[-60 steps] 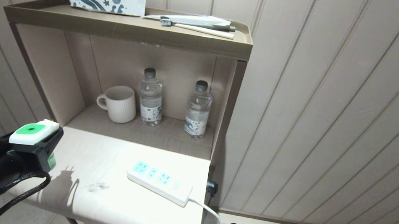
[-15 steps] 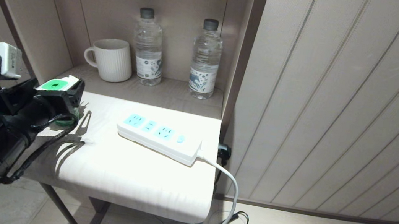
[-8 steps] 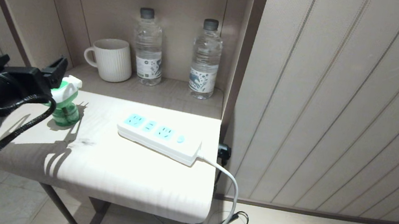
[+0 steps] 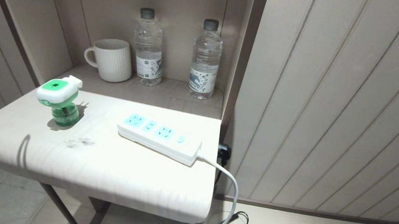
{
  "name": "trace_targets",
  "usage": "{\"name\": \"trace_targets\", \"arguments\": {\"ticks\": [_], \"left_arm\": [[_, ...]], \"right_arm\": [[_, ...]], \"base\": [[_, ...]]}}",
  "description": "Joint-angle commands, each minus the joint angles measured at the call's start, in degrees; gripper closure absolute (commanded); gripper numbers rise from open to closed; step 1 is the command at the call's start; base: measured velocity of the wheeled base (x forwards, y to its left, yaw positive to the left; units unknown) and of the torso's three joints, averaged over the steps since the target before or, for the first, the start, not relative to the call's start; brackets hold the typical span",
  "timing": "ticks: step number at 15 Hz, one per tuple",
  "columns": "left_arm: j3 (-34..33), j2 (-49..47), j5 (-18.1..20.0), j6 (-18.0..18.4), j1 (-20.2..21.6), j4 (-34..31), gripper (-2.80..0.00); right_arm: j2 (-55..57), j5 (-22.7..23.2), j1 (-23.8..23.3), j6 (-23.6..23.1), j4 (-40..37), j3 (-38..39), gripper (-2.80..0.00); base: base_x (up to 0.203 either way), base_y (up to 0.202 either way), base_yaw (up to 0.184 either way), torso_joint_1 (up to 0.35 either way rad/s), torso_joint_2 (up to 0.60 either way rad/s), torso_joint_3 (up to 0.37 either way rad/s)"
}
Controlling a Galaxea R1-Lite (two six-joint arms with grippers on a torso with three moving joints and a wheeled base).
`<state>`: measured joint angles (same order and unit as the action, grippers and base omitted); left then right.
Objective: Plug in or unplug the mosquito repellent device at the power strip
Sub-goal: Pick up the mosquito repellent liquid
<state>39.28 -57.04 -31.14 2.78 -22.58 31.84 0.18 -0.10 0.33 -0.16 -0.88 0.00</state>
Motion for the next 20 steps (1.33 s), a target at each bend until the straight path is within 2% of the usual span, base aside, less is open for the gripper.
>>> {"name": "trace_targets", "arguments": {"ticks": [1, 2, 4, 5, 8, 10, 11, 13, 14, 15, 17, 20], "left_arm": [[2.17, 10.46, -1.15, 0.03, -0.01, -10.04, 0.0], [2.91, 13.18, -1.97, 0.03, -0.01, -15.33, 0.0], [3.57, 14.32, -3.22, 0.01, 0.0, -18.17, 0.0], [3.67, 16.1, -4.52, -0.03, 0.01, -22.33, 0.0], [2.88, 31.71, -10.02, -1.59, 0.85, -42.22, 0.0], [-0.64, 39.92, -13.74, -8.65, 2.93, -56.21, 0.0], [-4.23, 41.15, -15.1, -12.01, 4.07, -59.99, 0.0], [-12.42, 41.1, -16.33, -16.75, 7.71, -61.92, 0.0], [-15.1, 41.08, -16.18, -17.73, 11.43, -61.04, 0.0], [-18.33, 41.1, -14.48, -17.77, 14.19, -58.92, 0.0], [-22.14, 42.34, -9.48, -15.53, 20.08, -55.48, 0.0], [-26.73, 51.97, 0.74, -11.11, 22.46, -51.94, 0.0]], "right_arm": [[0.08, 0.01, 0.02, -0.02, 0.0, 0.0, 0.0], [0.08, 0.01, 0.02, -0.02, 0.0, 0.0, 0.0], [0.08, 0.01, 0.02, -0.02, 0.0, 0.0, 0.0], [0.08, 0.01, 0.02, -0.02, 0.0, 0.0, 0.0], [0.08, 0.01, 0.02, -0.02, 0.0, 0.0, 0.0], [0.08, 0.01, 0.02, -0.02, 0.0, 0.0, 0.0], [0.08, 0.01, 0.02, -0.02, 0.0, 0.0, 0.0], [0.08, 0.1, 0.02, -0.02, 0.0, 0.0, 0.0], [0.08, 0.02, 0.02, -0.02, 0.0, 0.0, 0.0], [0.08, 0.1, 0.02, -0.02, 0.0, 0.0, 0.0], [0.08, 0.1, 0.02, -0.02, 0.0, 0.0, 0.0], [0.08, 0.04, 0.02, -0.02, 0.0, 0.0, 0.0]], "base": [[0.0, 0.0, 0.0, 0.0, 0.0, 0.0], [0.0, 0.0, 0.0, 0.0, 0.0, 0.0], [0.0, 0.0, 0.0, 0.0, 0.0, 0.0], [0.0, 0.0, 0.0, 0.0, 0.0, 0.0], [0.0, 0.0, 0.0, 0.0, 0.0, 0.0], [0.0, 0.0, 0.0, 0.0, 0.0, 0.0], [0.0, 0.0, 0.0, 0.0, 0.0, 0.0], [0.0, 0.0, 0.0, 0.0, 0.0, 0.0], [0.0, 0.0, 0.0, 0.0, 0.0, 0.0], [0.0, 0.0, 0.0, 0.0, 0.0, 0.0], [0.0, 0.0, 0.0, 0.0, 0.0, 0.0], [0.0, 0.0, 0.0, 0.0, 0.0, 0.0]]}}
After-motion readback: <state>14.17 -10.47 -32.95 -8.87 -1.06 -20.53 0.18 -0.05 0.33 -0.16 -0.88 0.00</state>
